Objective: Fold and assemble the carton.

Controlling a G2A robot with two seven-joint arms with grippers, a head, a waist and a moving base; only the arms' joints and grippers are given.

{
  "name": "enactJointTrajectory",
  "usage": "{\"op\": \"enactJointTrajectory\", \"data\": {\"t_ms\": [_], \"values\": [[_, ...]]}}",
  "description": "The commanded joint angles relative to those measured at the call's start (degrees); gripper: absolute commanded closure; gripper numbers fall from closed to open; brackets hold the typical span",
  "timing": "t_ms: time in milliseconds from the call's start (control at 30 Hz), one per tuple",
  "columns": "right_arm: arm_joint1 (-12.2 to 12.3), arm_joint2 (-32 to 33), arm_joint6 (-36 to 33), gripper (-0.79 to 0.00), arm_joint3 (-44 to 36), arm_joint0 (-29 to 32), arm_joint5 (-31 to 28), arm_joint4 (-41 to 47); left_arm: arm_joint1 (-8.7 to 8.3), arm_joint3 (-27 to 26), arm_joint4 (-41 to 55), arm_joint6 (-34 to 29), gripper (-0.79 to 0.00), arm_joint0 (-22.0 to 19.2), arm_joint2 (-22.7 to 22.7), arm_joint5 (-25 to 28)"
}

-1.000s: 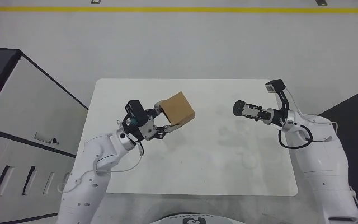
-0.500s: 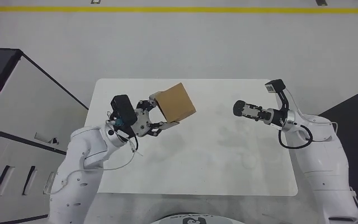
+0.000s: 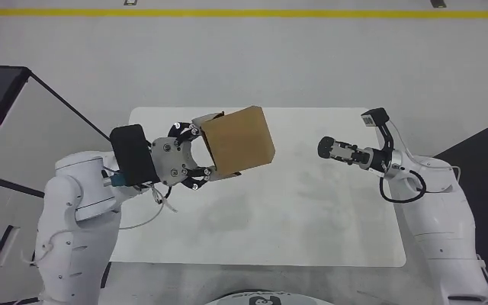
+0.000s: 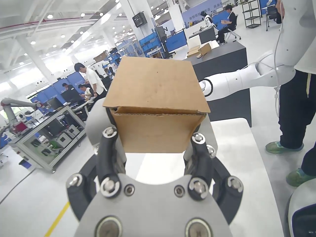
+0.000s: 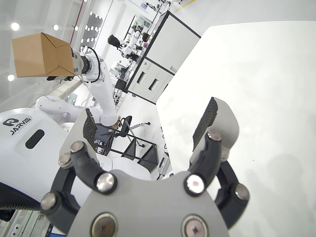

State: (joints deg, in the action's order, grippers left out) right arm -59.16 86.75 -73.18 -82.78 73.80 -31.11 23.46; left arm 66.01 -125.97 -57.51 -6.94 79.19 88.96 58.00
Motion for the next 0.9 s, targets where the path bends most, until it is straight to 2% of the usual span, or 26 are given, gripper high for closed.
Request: {"op": "enactJointTrajectory", "data": {"t_ms": [0, 167, 267, 367, 567, 700, 867], "values": [[0.00, 0.00, 0.00, -0.785, 0.00, 0.00, 0.00, 0.00, 0.00, 0.00, 0.01, -0.01, 0.000, 0.00, 0.00, 0.00], [0.00, 0.00, 0.00, -0.785, 0.00, 0.00, 0.00, 0.00, -0.02, -1.03, 0.35, 0.28, 0.000, -0.56, -1.37, 0.00], [0.00, 0.00, 0.00, -0.785, 0.00, 0.00, 0.00, 0.00, -0.23, -1.33, 0.60, -0.43, 0.000, -4.49, -4.80, 0.00], [0.00, 0.00, 0.00, -0.785, 0.00, 0.00, 0.00, 0.00, -0.48, -0.37, 2.16, -1.78, 0.000, -10.16, -9.11, 0.00], [0.00, 0.00, 0.00, -0.785, 0.00, 0.00, 0.00, 0.00, -1.00, 3.30, 8.33, -5.75, 0.000, -20.70, -17.40, 0.00], [0.00, 0.00, 0.00, -0.785, 0.00, 0.00, 0.00, 0.00, -1.19, 5.72, 11.99, -7.60, 0.000, -24.59, -19.49, 0.00], [0.00, 0.00, 0.00, -0.785, 0.00, 0.00, 0.00, 0.00, -1.30, 7.60, 15.67, -6.75, 0.000, -25.76, -19.52, -0.96]]}}
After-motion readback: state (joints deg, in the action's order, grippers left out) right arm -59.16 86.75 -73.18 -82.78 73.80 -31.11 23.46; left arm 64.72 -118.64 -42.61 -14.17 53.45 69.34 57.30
